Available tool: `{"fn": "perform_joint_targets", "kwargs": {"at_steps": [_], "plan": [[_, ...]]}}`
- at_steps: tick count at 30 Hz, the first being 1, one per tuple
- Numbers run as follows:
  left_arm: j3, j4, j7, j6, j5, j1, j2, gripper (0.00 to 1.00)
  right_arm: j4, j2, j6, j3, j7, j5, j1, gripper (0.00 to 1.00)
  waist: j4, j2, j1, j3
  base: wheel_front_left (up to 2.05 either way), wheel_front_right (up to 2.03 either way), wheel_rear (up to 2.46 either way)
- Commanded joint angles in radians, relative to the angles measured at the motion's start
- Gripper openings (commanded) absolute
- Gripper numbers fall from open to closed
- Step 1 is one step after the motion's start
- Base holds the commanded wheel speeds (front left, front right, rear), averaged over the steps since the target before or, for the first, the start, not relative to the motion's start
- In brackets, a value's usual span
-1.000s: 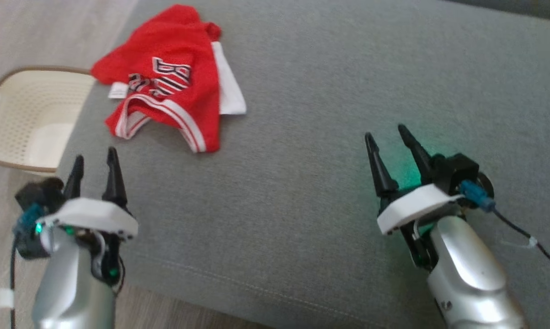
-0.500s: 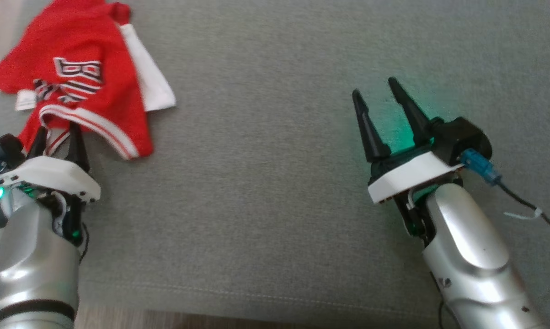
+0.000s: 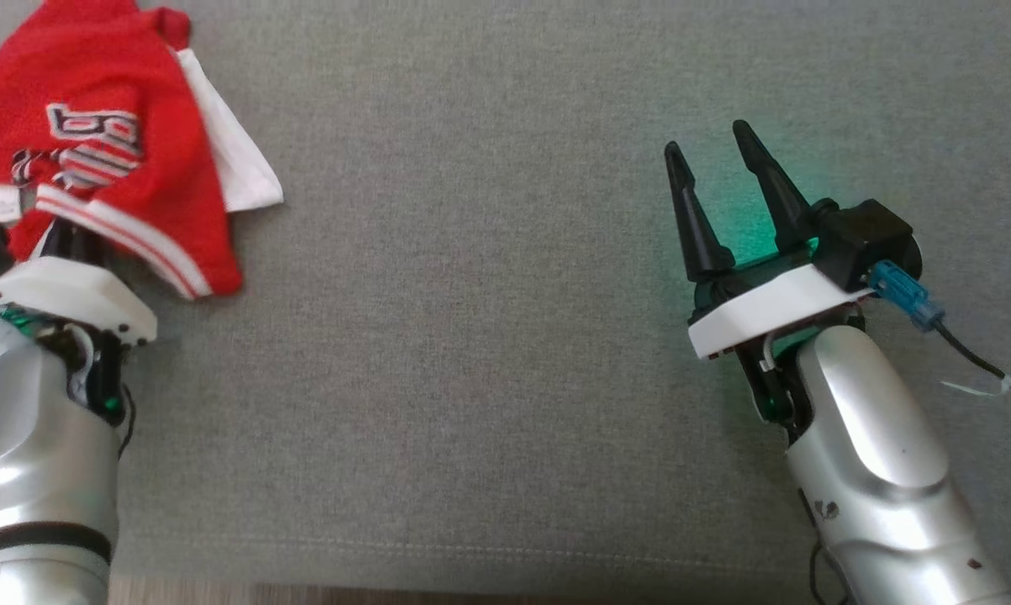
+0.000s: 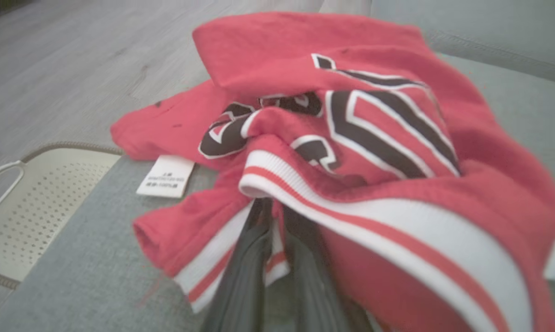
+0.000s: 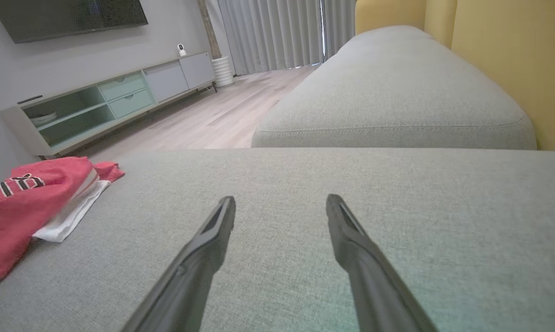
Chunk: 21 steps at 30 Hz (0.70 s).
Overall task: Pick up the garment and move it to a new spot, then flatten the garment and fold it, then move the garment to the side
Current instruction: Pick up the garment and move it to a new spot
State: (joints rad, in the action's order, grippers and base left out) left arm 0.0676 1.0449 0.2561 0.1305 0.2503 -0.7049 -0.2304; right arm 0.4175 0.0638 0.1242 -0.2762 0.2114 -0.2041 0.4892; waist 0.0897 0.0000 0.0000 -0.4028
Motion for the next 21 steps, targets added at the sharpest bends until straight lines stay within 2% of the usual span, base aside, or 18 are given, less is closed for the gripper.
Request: {"fn": "perform_joint_targets", "kwargs": {"at_steps": [1, 6, 11, 21], "plan": [[0.011, -0.050, 0.006, -0.001, -0.010, -0.004, -0.043, 0.00, -0.025, -0.014, 0.007, -0.012, 0.010, -0.009, -0.002, 1.00, -0.003, 0.0000, 0.0000, 0.018, 0.00, 0.00, 0.00], [-0.011, -0.191, 0.006, 0.000, -0.022, 0.006, -0.026, 0.00, -0.004, -0.014, 0.007, -0.012, 0.025, -0.035, -0.019, 1.00, -0.023, 0.0000, 0.0000, 0.069, 0.00, 0.00, 0.00], [-0.093, -0.304, 0.006, 0.000, -0.005, 0.008, 0.000, 0.00, 0.015, -0.014, 0.007, -0.017, 0.037, -0.067, -0.035, 1.00, -0.067, 0.0000, 0.0000, 0.115, 0.00, 0.00, 0.00], [-0.310, -0.364, 0.006, 0.000, 0.052, 0.018, 0.071, 0.00, 0.032, -0.014, 0.007, -0.030, 0.049, -0.124, -0.046, 1.00, -0.221, 0.0000, 0.0000, 0.143, 0.00, 0.00, 0.00]]}}
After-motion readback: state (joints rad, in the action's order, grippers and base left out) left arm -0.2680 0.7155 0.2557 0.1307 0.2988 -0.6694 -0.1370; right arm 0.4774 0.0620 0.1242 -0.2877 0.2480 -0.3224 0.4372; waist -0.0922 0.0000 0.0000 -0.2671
